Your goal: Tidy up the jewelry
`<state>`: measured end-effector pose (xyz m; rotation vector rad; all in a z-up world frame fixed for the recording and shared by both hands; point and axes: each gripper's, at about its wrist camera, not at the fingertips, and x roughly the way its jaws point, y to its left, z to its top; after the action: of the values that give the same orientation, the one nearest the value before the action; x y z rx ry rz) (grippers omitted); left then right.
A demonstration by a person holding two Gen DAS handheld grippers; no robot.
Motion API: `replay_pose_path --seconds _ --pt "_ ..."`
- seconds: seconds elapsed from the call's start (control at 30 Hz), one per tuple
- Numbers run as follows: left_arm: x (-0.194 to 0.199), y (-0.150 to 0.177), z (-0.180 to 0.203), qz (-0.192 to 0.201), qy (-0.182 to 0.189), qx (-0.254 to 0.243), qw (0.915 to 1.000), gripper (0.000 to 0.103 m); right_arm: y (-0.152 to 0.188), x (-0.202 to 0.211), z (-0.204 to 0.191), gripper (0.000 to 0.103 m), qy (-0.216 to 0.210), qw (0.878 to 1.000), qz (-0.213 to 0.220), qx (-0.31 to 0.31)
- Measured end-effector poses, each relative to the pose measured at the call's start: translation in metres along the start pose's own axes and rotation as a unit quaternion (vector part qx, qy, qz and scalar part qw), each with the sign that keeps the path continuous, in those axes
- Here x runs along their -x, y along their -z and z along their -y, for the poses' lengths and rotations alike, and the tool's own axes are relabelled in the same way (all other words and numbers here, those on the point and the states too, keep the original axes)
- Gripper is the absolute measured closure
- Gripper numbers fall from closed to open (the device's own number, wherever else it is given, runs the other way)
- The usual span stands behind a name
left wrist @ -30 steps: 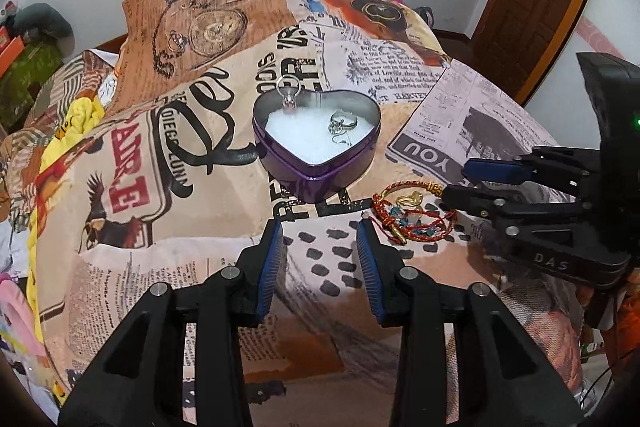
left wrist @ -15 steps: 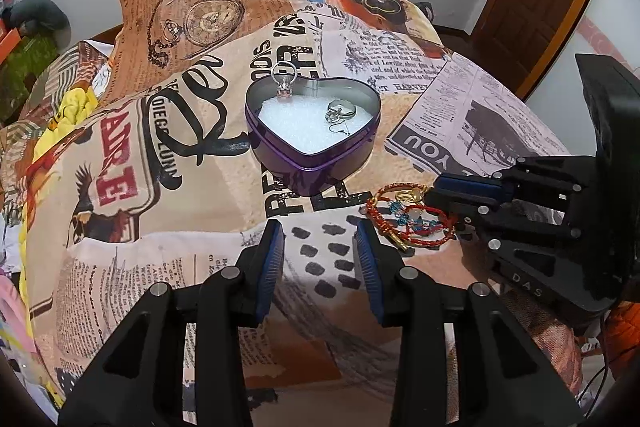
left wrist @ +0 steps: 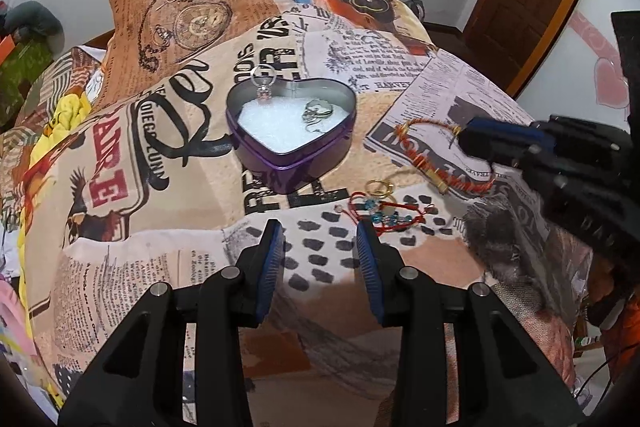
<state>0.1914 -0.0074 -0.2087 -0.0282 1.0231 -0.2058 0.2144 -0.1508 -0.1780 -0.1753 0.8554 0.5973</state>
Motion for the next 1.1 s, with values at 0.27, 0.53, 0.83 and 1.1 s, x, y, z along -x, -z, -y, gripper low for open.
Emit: replay_pose_path --seconds 0.27,0.53,0.83,1.1 --pt "-0.011 -0.01 -0.004 -0.003 0.027 0.026 0.9993 0.066 0.011 0.008 0.027 0.093 0.023 0.999 0.001 -0.03" --pt "-0.03 -0.016 -0.003 -0.024 0.063 0.037 0.997 0.084 0.018 0.01 0.039 0.093 0.023 0.999 -0.002 -0.049" --pt "-0.019 -0.016 0.006 0.004 0.043 0.013 0.999 0.103 0.016 0.011 0.035 0.093 0.017 0.999 0.003 -0.047" --pt "0.011 -0.022 0.006 0.045 0.025 0.005 0.9987 0.103 0.009 0.02 0.029 0.093 0.02 0.999 0.016 -0.045"
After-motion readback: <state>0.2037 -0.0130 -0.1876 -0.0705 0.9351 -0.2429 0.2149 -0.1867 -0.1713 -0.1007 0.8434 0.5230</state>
